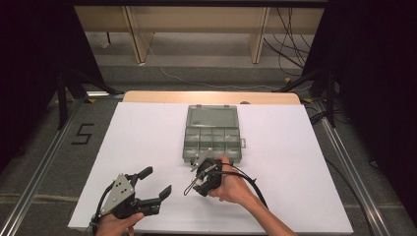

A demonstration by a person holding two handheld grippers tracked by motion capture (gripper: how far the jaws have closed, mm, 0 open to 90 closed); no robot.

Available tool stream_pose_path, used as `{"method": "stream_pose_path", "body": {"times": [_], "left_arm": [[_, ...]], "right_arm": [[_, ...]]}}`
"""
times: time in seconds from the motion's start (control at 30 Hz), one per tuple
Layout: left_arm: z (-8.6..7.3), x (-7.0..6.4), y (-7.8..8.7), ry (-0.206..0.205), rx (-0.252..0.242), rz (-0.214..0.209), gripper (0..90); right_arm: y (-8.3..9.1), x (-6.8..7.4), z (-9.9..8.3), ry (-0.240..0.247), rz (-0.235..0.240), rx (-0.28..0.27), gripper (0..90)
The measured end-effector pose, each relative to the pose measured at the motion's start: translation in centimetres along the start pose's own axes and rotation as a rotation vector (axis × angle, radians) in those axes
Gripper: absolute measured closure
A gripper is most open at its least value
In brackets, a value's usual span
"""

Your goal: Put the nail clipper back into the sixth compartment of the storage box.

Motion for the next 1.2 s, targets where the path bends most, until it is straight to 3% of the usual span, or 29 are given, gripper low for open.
{"method": "stream_pose_path", "body": {"times": [0.2,0.6,0.87,1.2], "left_arm": [[0.0,0.0,0.0,-0.001,0.0,-0.001,15.9],[0.0,0.0,0.0,0.001,0.001,0.001,15.9],[-0.1,0.1,-0.1,-0.002,0.002,0.001,15.9],[-0.1,0.1,0.0,-0.003,0.002,0.003,15.9]], "right_arm": [[-0.6,0.0,-0.3,-0.014,0.01,0.067,44.7],[-1.1,-0.2,-0.7,-0.033,0.052,0.122,57.9],[-1.5,-0.1,-0.8,-0.049,0.047,0.164,62.7],[-1.9,0.1,-0.5,-0.033,0.043,0.215,73.0]]}}
Point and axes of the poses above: each handheld gripper's, and its own axes: y roughly backward along the jaws, z roughly out of its top, x roughly to its left, the point moved 6 cm from there along -y, roughly forward along the jaws, and after that the axes turned 3 degrees about -z, right-handed, at the moved point
